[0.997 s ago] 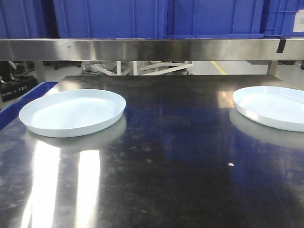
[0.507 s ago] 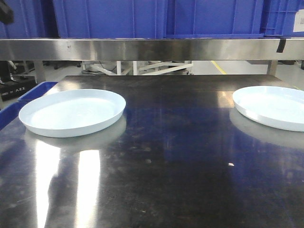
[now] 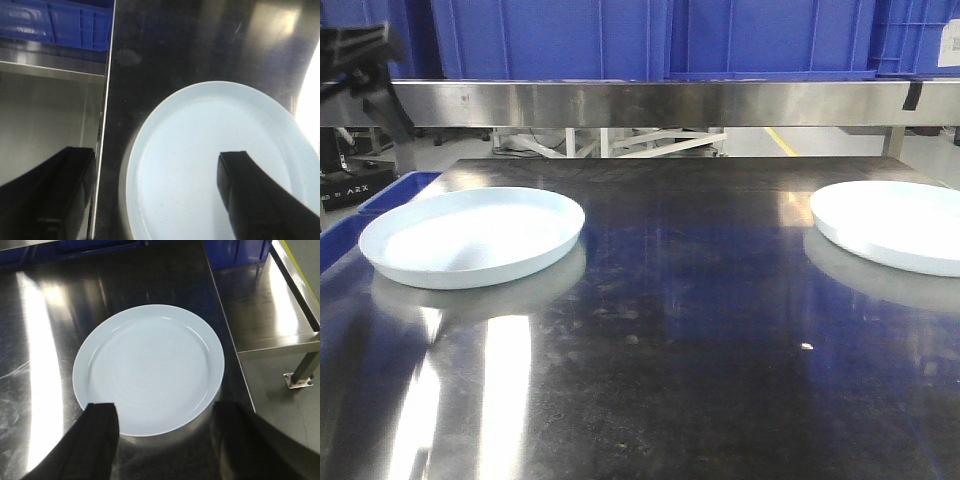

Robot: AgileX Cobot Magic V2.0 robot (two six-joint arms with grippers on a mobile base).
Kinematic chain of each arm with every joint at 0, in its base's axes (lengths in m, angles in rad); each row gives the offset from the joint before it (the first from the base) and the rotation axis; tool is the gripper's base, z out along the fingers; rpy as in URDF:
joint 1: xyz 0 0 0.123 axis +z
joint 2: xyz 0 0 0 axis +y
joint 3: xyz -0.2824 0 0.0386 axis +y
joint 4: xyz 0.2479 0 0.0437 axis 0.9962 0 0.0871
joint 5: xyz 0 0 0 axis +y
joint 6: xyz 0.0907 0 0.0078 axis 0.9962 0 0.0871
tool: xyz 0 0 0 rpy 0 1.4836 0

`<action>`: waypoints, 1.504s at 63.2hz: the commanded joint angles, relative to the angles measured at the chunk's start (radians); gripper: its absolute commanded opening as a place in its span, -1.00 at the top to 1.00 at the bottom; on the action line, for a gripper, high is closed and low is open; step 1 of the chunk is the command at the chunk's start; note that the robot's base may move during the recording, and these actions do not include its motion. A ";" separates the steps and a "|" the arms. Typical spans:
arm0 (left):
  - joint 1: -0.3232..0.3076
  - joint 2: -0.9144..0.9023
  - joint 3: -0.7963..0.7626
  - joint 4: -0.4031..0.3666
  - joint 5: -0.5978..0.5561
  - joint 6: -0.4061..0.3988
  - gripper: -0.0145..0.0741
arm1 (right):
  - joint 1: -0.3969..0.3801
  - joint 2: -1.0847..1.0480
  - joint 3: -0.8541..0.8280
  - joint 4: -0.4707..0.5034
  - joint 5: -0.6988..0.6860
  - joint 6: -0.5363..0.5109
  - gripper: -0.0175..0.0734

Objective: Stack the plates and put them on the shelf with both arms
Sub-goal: 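Lower the left gripper to the rim of the white plate and grasp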

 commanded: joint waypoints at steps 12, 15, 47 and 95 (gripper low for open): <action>-0.006 0.063 -0.072 -0.016 -0.044 0.028 -0.59 | -0.001 -0.004 -0.042 0.002 -0.062 -0.008 -0.52; -0.006 0.074 -0.072 -0.016 -0.042 0.028 -0.59 | -0.001 -0.004 -0.042 0.002 -0.062 -0.008 -0.52; -0.006 0.140 -0.072 -0.015 -0.033 0.028 -0.59 | -0.001 -0.004 -0.037 0.002 -0.060 -0.008 -0.52; -0.006 0.140 -0.072 -0.010 -0.038 0.028 -0.31 | -0.001 -0.004 -0.037 0.002 -0.060 -0.008 -0.52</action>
